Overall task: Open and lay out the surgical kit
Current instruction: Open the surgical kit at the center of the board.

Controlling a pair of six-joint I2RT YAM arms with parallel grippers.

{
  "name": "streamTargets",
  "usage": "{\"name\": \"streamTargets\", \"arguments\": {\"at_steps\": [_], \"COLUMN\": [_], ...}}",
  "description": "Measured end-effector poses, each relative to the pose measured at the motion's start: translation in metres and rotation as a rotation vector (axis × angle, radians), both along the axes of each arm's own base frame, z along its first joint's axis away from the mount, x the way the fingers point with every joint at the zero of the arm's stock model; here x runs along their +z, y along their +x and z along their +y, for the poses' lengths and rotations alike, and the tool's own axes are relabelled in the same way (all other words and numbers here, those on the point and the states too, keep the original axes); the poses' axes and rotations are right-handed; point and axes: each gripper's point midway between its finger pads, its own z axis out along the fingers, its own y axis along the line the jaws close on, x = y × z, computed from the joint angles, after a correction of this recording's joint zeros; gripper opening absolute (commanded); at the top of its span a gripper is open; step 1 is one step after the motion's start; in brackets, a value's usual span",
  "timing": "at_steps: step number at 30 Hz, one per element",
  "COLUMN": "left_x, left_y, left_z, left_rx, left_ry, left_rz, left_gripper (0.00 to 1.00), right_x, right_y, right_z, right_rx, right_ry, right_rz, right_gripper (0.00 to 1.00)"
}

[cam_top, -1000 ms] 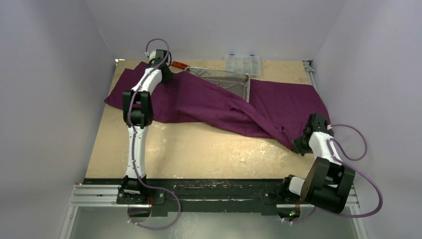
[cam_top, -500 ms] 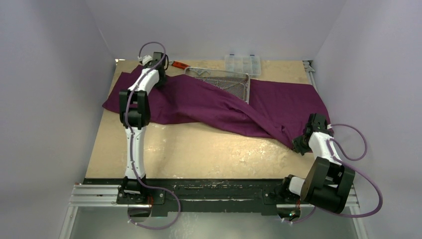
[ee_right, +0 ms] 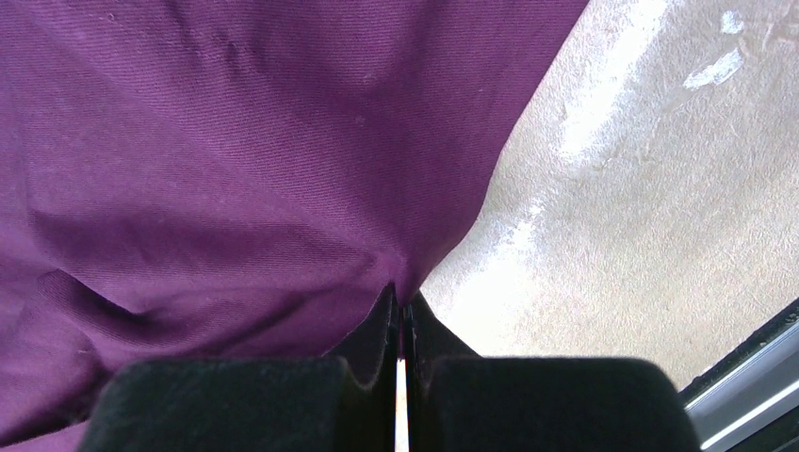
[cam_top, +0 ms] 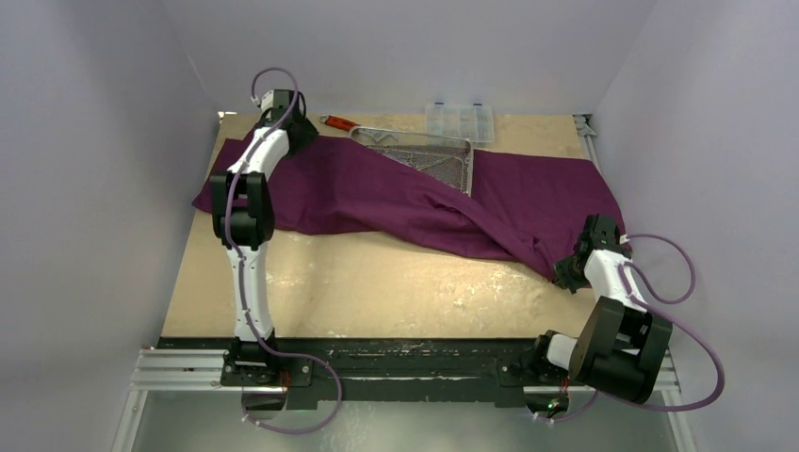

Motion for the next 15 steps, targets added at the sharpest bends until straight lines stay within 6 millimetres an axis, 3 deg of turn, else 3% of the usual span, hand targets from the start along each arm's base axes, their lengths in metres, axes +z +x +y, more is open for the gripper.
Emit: {"name": "streamTargets", "arguments": {"at_steps": [6, 15], "left_x": [0.003, -0.001], "left_y": [0.003, 0.017], "left_z": [-0.02, -0.045], "left_rx": [-0.056, -0.104], "left_ry": [-0.087, -0.208], "left_rz": [-0.018, -0.052], "left_gripper": [0.7, 0.69], "right_x": [0.0, -0.001], "right_y": [0.001, 0.0], "right_z": [0.0, 0.0], "right_rx": [0.0, 0.003], "right_ry": [-0.001, 0.0], "right_rz": [-0.003, 0.003], "right_gripper": [0.0, 0.0]}}
